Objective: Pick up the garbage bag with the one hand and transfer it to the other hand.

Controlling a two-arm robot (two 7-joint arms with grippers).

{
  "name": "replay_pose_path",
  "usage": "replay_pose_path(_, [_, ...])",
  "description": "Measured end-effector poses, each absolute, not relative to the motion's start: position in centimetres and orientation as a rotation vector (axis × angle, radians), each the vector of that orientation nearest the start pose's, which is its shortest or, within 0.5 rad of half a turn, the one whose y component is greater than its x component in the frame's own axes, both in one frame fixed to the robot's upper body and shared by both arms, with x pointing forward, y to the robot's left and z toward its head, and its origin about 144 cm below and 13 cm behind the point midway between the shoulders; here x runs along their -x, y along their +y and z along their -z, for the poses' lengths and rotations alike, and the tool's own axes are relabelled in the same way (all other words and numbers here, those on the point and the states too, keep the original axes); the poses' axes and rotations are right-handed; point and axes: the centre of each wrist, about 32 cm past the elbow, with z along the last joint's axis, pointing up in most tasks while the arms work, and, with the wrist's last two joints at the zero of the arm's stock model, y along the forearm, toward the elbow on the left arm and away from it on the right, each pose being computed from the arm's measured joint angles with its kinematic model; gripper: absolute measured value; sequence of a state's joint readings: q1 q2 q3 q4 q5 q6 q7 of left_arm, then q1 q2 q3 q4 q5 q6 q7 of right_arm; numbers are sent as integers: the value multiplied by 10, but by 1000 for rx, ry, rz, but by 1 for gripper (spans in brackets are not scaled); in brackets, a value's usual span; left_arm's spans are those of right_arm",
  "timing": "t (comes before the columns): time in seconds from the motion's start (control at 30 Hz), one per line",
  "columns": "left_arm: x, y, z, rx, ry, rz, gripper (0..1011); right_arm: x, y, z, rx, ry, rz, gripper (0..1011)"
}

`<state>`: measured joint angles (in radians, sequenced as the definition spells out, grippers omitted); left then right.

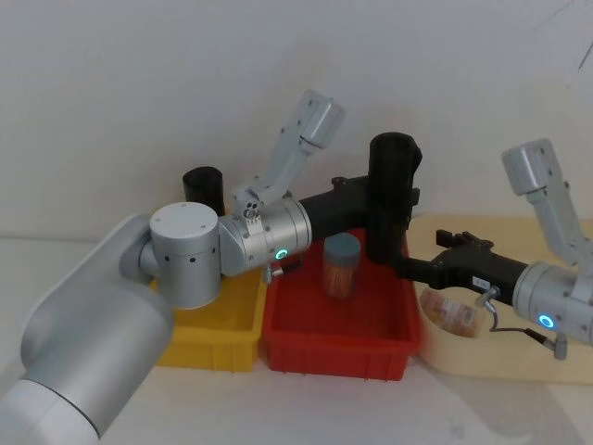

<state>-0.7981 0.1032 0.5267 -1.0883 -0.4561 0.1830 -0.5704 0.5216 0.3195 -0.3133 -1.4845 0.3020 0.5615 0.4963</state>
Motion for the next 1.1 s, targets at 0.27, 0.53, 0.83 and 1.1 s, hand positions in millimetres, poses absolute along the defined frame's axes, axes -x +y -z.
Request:
replay_pose_path(0.27, [-633, 129, -1298, 17, -3, -582, 403, -584, -233, -1289, 243, 137, 847, 999])
replay_pose_path(0.53, [-633, 129, -1298, 17, -2, -582, 403, -594, -230, -1287, 219, 152, 848, 999])
replay_pose_path(0.83, [-633, 129, -1298, 17, -3, -582, 403, -602, -225, -1287, 197, 160, 835, 999])
replay_pose_path(1.1, [-633, 129, -1298, 16, -2, -582, 403, -607, -219, -1287, 186, 160, 805, 999])
